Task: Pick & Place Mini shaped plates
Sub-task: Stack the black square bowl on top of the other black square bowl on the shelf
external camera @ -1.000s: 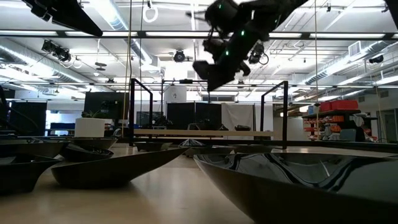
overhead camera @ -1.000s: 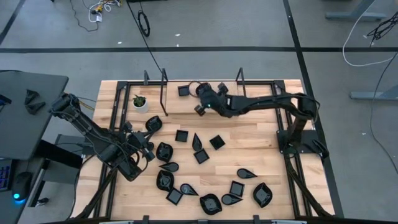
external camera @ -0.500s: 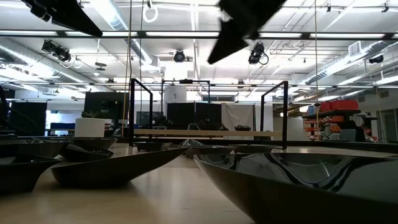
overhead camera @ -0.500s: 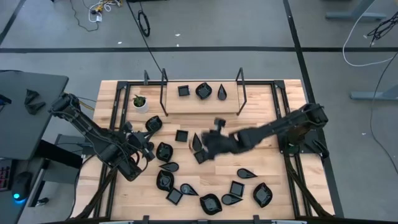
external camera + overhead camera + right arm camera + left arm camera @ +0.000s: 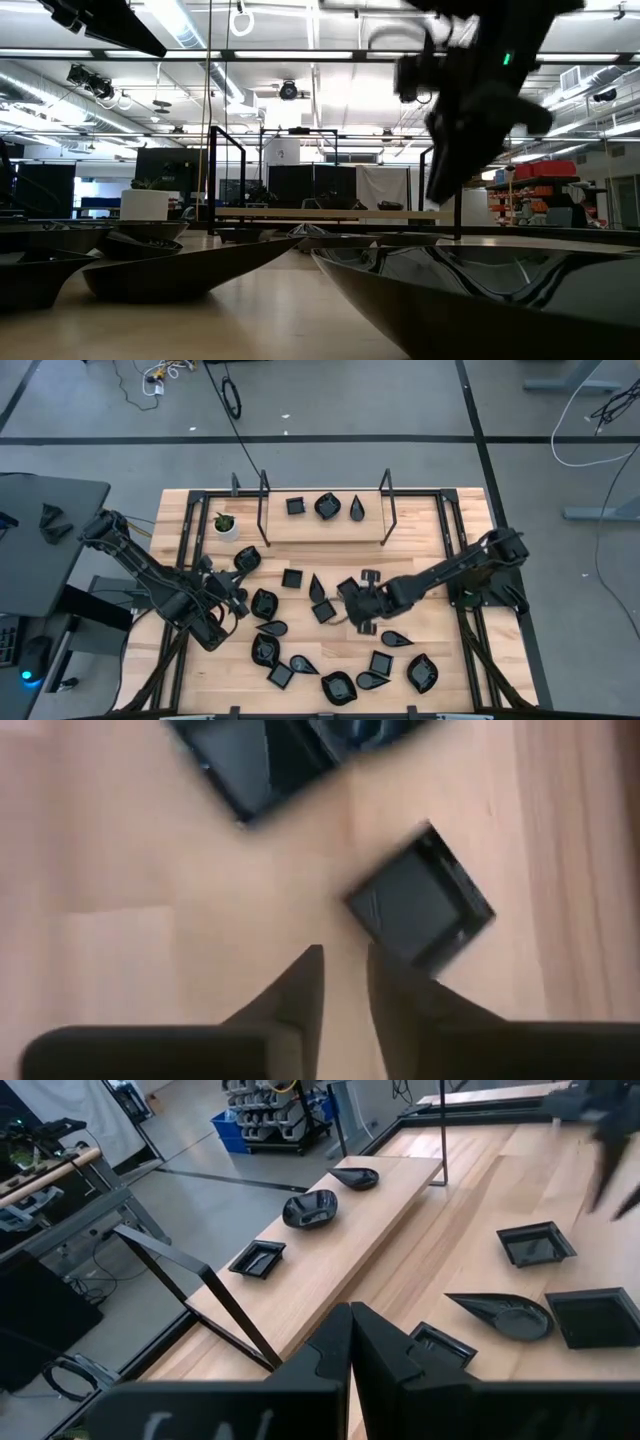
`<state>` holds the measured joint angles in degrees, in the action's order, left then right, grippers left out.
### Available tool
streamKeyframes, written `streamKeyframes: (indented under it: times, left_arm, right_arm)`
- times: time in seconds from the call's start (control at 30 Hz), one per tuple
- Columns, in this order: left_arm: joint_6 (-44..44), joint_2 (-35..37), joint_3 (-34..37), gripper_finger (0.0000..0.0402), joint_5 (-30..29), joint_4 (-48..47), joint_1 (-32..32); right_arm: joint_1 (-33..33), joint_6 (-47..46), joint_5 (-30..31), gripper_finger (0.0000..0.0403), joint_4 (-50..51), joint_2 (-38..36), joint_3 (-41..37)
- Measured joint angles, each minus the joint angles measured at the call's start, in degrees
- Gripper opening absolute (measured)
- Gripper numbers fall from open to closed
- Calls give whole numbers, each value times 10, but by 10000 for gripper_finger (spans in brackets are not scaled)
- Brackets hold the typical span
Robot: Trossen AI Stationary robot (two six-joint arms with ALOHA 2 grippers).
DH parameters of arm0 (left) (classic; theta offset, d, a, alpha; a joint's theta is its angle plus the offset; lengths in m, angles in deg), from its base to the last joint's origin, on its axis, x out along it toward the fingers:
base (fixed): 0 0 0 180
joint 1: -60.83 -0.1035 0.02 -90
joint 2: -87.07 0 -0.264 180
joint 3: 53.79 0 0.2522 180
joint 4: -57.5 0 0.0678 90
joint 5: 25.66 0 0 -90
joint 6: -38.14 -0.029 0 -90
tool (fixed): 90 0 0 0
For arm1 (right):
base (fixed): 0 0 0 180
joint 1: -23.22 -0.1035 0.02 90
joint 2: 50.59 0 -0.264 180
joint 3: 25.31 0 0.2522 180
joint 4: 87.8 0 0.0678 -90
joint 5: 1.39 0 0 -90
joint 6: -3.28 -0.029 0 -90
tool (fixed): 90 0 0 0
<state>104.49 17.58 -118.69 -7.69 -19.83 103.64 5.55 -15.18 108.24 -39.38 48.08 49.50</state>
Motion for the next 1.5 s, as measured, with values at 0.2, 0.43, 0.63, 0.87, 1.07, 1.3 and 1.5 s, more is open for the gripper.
streamKeyframes:
  times: [0.2, 0.43, 0.63, 0.87, 1.07, 1.3, 1.5]
  left_arm:
    - [0, 0, 0, 14, 0, 2, -6]
    - [0, 0, 0, 14, 13, 7, -26]
    - [0, 0, 0, 14, 22, 11, -29]
    - [0, 0, 0, 14, 23, 12, -29]
    - [0, 0, 0, 14, 23, 13, -29]
    - [-37, 0, 0, 14, 99, 68, -50]
    - [-148, -16, 0, 14, 87, 219, -88]
  right_arm:
    - [82, -70, -2, 143, -30, 0, -25]
    - [148, -140, -75, 150, -33, 0, -26]
    - [170, -166, -125, 128, -78, 0, -63]
    - [173, -171, -162, 92, -164, 0, -106]
    - [173, -175, -159, 30, -174, 0, -109]
    - [148, -191, -66, 13, -201, -26, -109]
    - [92, -196, 131, 5, -347, -48, -109]
